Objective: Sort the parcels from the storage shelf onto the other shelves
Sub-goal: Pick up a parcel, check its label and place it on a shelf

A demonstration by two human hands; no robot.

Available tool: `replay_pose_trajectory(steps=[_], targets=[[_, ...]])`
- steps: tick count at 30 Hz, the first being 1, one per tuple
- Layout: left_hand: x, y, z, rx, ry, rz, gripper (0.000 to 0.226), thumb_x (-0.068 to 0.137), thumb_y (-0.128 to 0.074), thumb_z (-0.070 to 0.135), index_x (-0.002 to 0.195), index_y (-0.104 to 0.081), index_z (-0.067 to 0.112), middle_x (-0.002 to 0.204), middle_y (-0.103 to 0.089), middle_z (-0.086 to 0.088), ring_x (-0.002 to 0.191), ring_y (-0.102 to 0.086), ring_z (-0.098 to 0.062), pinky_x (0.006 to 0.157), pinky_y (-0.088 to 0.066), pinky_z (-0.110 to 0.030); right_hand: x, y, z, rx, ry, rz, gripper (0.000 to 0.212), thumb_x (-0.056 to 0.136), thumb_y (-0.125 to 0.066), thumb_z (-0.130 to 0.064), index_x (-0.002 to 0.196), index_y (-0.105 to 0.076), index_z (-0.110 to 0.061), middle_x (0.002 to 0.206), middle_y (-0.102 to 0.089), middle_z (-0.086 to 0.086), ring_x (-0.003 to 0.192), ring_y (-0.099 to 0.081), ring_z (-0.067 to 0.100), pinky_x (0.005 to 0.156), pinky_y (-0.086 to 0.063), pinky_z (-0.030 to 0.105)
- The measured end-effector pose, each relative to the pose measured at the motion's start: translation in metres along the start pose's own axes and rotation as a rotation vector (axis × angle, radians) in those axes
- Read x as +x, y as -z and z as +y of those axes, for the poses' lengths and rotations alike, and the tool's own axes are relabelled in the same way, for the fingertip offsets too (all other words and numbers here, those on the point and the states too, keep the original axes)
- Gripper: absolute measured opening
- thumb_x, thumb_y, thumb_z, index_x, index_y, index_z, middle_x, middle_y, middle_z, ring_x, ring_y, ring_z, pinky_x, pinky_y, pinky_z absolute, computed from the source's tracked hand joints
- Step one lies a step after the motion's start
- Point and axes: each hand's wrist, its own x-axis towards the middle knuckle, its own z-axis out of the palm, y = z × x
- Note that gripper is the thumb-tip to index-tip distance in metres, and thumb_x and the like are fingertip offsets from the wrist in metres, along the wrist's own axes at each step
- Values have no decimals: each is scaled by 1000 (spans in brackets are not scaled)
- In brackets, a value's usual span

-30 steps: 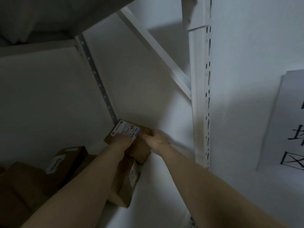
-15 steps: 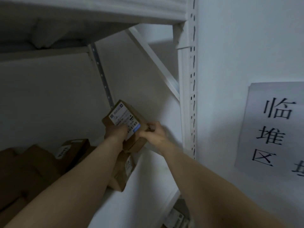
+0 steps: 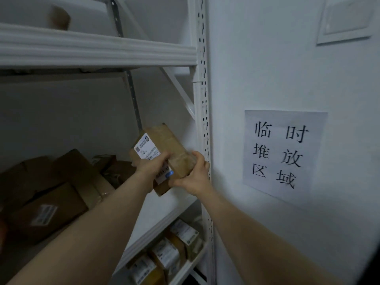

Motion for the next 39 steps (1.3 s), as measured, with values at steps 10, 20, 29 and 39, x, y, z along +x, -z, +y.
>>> replay_pose_trajectory(steps=[10, 20, 29, 39], targets=[[-114, 48, -43, 423, -80, 30, 141, 59, -89, 34, 149, 17, 10, 152, -16, -20, 139, -25, -37, 112, -31, -45, -108, 11, 0, 81, -111, -181, 118, 51, -81, -52, 146, -13, -45, 155, -21, 0, 143, -23, 29, 112, -29, 54], [-155, 81, -74, 415, -302, -175, 151, 59, -90, 15, 141, 37, 21, 155, 3, -13, 143, -12, -34, 113, -24, -45, -156, 2, -47, 10, 40, -43, 133, 40, -93, -47, 148, -15, -36, 148, -39, -5, 137, -38, 20, 110, -38, 50], [-166, 127, -80, 372, -350, -266, 153, 57, -91, 17, 141, 37, 20, 154, -2, -12, 144, -11, -31, 115, -20, -41, -184, -25, -58, -66, 140, 55, 101, 52, -92, -30, 134, -35, -30, 132, -49, -5, 124, -48, 14, 104, -45, 39], [-176, 161, -82, 378, -449, -220, 155, 53, -93, 26, 144, 32, 23, 157, -2, -8, 145, -9, -27, 116, -16, -40, -202, -49, -52, 60, 96, 30, 86, 52, -89, -23, 119, -42, -47, 122, -55, -8, 119, -54, 19, 94, -53, 45]])
